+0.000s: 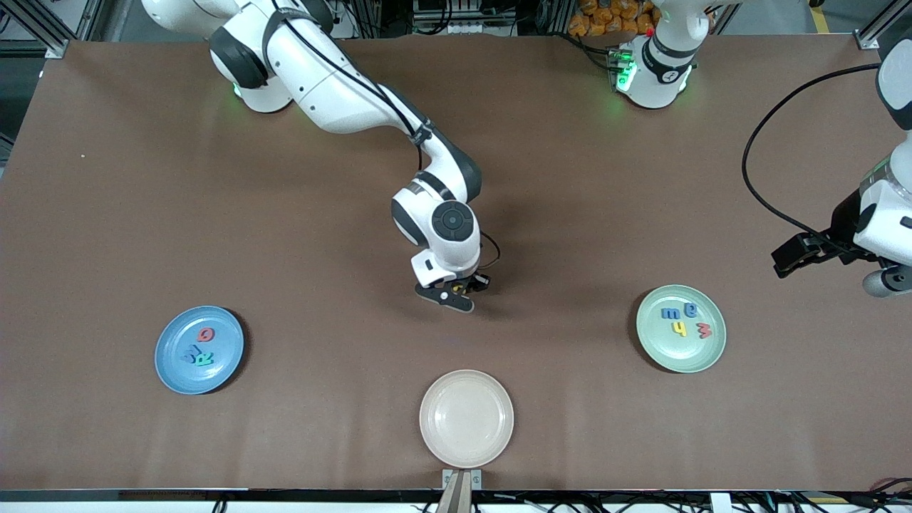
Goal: Sort uppercase to blue plate, lowercase to green plate
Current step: 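Carry the yellow H to the blue plate with the right gripper, then open the right gripper to drop the H in the blue plate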
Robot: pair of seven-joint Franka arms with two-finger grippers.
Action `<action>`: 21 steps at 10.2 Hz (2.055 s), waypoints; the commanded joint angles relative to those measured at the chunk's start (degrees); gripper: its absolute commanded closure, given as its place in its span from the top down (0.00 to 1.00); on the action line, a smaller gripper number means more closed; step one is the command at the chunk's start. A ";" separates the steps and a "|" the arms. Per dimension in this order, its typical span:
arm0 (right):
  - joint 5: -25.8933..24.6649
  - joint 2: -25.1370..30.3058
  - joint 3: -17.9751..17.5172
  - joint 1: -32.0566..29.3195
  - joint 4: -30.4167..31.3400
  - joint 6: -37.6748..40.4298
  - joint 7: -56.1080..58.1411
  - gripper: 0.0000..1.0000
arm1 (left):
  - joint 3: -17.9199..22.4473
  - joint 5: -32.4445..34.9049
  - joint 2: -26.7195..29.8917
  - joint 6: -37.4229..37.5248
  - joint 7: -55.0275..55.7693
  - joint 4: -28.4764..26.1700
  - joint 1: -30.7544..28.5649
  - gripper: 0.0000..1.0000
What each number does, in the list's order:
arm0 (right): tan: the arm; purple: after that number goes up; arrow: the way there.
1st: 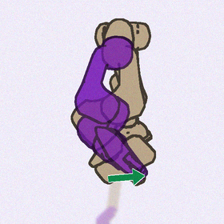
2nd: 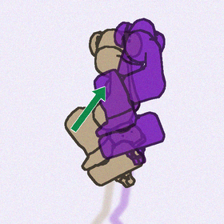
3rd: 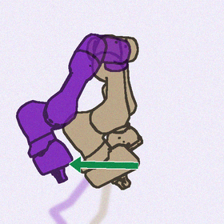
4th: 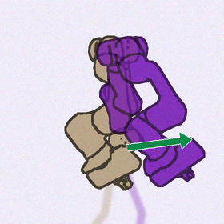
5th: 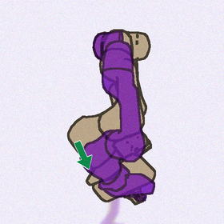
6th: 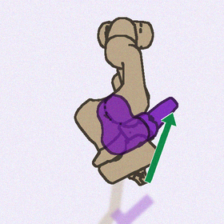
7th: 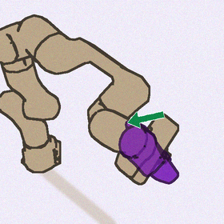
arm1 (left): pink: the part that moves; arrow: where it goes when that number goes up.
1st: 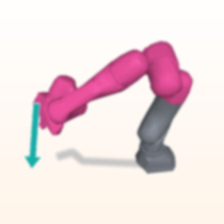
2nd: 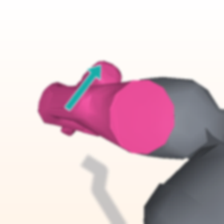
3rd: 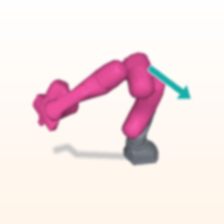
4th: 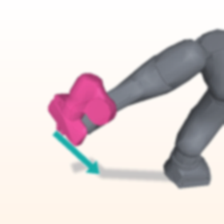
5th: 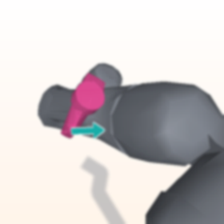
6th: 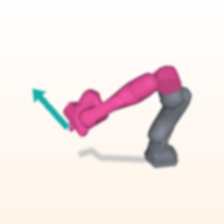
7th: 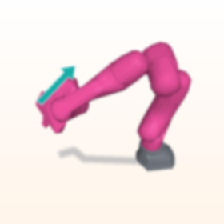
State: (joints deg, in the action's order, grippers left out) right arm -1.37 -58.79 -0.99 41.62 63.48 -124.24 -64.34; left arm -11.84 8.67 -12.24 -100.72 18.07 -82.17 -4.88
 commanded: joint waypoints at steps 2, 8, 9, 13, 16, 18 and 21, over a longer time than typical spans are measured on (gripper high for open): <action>-0.48 4.98 -0.08 -5.13 -0.38 9.50 10.33 0.00 | 0.24 -1.37 0.91 0.52 -1.02 -0.28 0.13 1.00; -1.18 8.07 2.12 -21.12 0.15 17.17 45.03 0.00 | 0.24 -1.29 -0.41 0.44 -0.49 -0.54 0.39 1.00; -1.18 8.60 3.09 -23.05 0.15 19.19 51.10 0.00 | 0.24 -1.29 -0.41 0.44 -0.40 -0.37 0.48 1.00; -1.00 9.31 4.41 -33.16 0.15 20.09 74.41 0.00 | 0.32 -1.29 -0.24 0.44 -0.49 -0.54 0.31 1.00; -1.00 9.04 4.50 -38.35 2.25 15.18 85.23 0.00 | 0.24 -1.37 0.11 0.44 -0.66 -0.45 0.13 1.00; -0.57 8.95 4.41 -39.42 2.44 15.34 87.54 0.82 | 0.24 -1.98 0.38 0.52 -1.01 -0.36 0.04 1.00; -0.21 9.91 4.33 -40.47 5.24 15.69 88.59 1.00 | 0.24 -2.96 0.29 0.52 -1.02 -0.36 0.04 1.00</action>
State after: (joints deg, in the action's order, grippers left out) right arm -1.86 -50.79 4.13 2.39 66.04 -108.48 22.47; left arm -11.76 7.21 -12.67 -100.73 18.07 -82.52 -4.64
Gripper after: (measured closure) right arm 0.313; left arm 0.000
